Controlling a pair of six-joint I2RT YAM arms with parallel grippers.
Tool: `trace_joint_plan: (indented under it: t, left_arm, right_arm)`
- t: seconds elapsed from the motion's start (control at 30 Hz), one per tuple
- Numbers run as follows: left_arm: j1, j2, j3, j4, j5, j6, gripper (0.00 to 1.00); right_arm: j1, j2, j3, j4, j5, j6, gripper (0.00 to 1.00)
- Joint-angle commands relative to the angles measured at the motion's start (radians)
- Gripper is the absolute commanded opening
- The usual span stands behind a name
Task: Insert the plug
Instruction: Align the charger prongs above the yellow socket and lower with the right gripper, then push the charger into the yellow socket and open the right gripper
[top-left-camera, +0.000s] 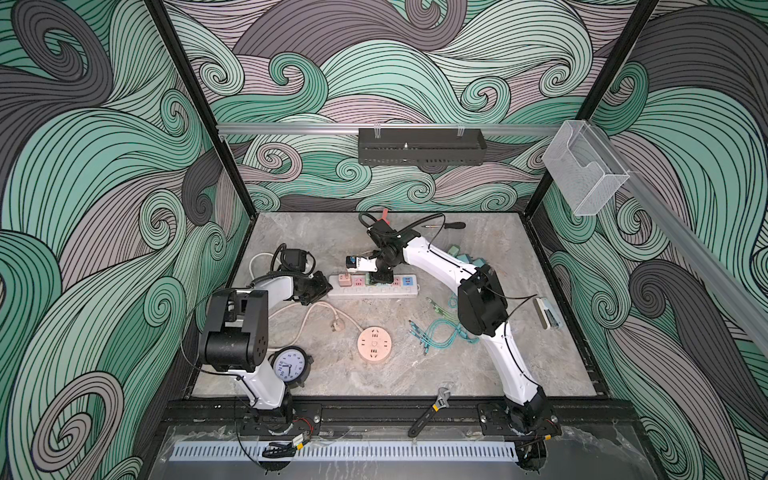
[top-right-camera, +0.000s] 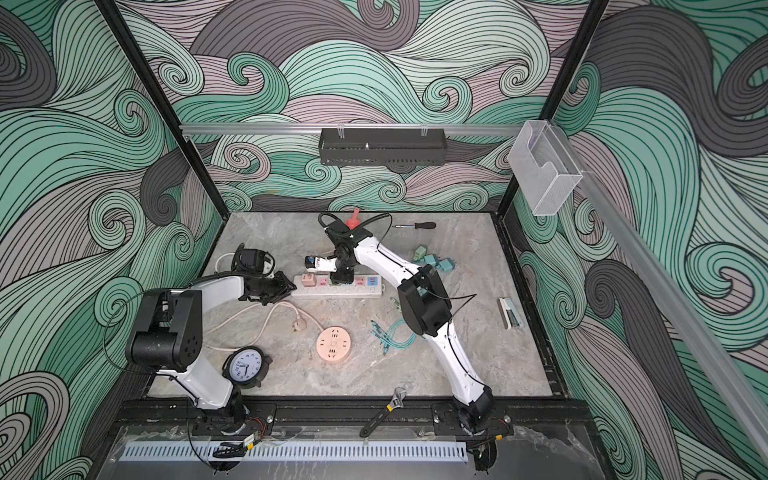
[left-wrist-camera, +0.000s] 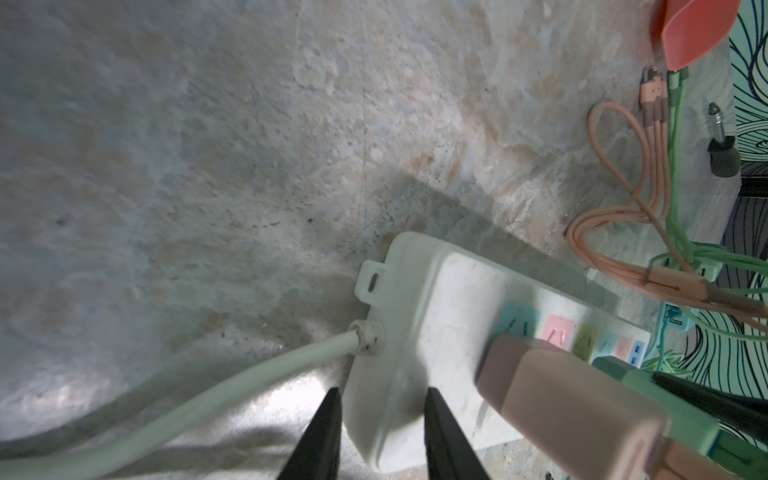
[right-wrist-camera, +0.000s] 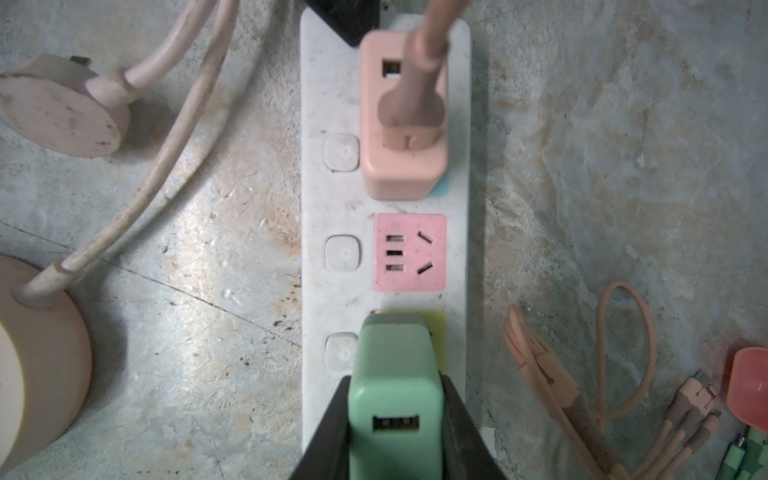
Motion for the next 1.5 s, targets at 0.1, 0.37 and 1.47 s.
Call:
trace_joint_plan:
  t: [0.1,0.37,1.47]
  left_arm:
    - [0.012,-0.001,-0.011,0.009,0.009,0.008,0.33]
    - [0.012,0.005,-0.018,0.024,0.018,0.002,0.33]
    - [0.067,-0.343,-0.055,-0.121,-0.1,-0.078,0.52]
  right_arm:
    - [0.014,0.089,0.062,-0.042,0.042,-0.019,0.05]
    - [0.016,0.159,0.102,-0.083,0.095,-0.032,0.05]
    - [0.016,0.073,0.119,-0.094,0.06,0.072,0.42]
